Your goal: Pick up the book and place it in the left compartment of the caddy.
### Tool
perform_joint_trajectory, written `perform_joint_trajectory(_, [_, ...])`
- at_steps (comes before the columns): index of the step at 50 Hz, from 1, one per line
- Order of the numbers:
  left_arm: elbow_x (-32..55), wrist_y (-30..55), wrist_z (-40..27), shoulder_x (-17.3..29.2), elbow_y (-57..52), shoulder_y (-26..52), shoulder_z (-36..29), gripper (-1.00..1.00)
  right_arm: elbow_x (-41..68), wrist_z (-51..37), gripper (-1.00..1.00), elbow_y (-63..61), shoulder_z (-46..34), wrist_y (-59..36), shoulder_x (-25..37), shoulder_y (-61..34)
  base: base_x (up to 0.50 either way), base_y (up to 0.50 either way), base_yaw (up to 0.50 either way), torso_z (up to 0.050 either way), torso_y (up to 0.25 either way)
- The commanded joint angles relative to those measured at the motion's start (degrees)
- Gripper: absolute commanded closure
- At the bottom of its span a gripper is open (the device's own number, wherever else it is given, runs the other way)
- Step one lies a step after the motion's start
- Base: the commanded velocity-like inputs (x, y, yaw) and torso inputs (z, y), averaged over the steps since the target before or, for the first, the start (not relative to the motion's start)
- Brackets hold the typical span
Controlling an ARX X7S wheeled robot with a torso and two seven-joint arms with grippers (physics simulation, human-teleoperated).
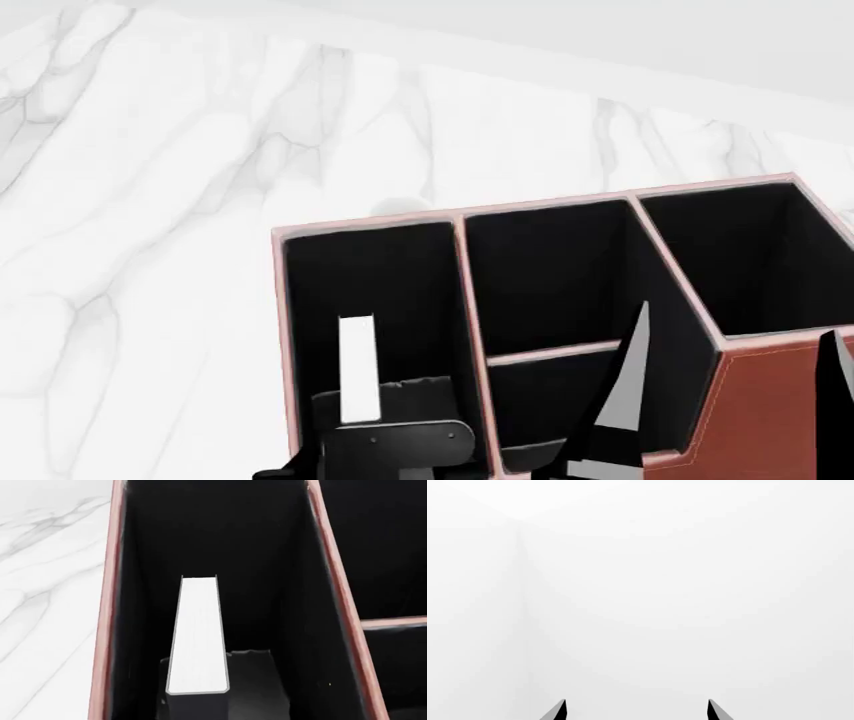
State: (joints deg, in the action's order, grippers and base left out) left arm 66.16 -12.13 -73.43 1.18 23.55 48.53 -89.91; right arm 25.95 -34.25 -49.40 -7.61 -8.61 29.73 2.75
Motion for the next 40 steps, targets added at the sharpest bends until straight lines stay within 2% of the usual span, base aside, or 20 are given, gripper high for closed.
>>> perform_joint_trajectory(1, [-1.49,-1.69,0.21,-0.83,1.11,1.27,0.99,-1.0,-0.33,1.63,-1.0,1.47,1.26,0.77,-1.01,-0.67,0.0,0.0,0.0,0.0,0.0])
perform_joint_trajectory(19, [-4.38,0.05,-5.68,2.94,-8.88,3.99,0.37,-1.0,-0.42,1.41,-1.0,1.44,1.03,0.8,-0.8,-0.84,0.0,0.0,0.0,0.0,0.0])
perform_joint_trajectory(40, [-4.93,5.39,-11.77,9.89,-32.85,10.62,-0.02,-1.0,-0.24,0.93,-1.0,0.78,0.97,0.68,-0.43,-0.85,0.0,0.0,0.0,0.0,0.0])
